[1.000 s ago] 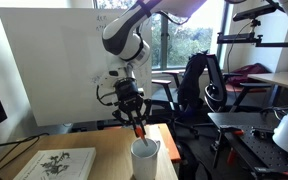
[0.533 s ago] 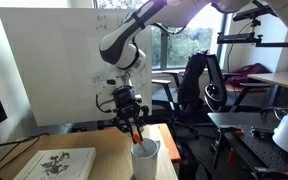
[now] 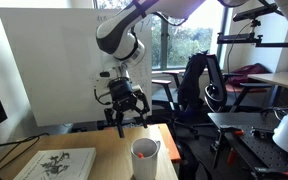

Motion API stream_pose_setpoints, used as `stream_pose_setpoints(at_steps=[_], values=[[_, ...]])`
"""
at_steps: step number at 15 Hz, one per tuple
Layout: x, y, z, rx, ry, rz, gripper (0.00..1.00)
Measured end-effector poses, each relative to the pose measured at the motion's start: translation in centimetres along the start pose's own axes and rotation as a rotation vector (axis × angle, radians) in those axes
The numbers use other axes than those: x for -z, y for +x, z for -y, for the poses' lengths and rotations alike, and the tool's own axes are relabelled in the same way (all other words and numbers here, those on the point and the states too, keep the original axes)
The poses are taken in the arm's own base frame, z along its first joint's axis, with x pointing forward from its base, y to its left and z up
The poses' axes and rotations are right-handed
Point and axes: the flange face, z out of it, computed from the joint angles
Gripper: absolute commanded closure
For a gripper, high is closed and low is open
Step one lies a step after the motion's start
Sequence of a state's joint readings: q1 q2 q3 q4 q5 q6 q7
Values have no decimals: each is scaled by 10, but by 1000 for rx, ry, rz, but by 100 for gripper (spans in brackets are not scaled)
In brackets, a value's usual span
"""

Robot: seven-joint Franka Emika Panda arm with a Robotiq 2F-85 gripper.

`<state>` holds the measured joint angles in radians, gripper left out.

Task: Put the marker in the white mug

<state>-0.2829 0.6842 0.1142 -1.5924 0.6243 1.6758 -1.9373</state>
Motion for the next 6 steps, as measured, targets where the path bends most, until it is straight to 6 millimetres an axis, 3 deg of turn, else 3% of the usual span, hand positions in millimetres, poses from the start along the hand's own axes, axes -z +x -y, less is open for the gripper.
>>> stream_pose_setpoints(at_steps=[4, 6], values=[[-4, 57, 9, -137, -57, 97, 0], [-13, 74, 17, -203, -86, 156, 0]])
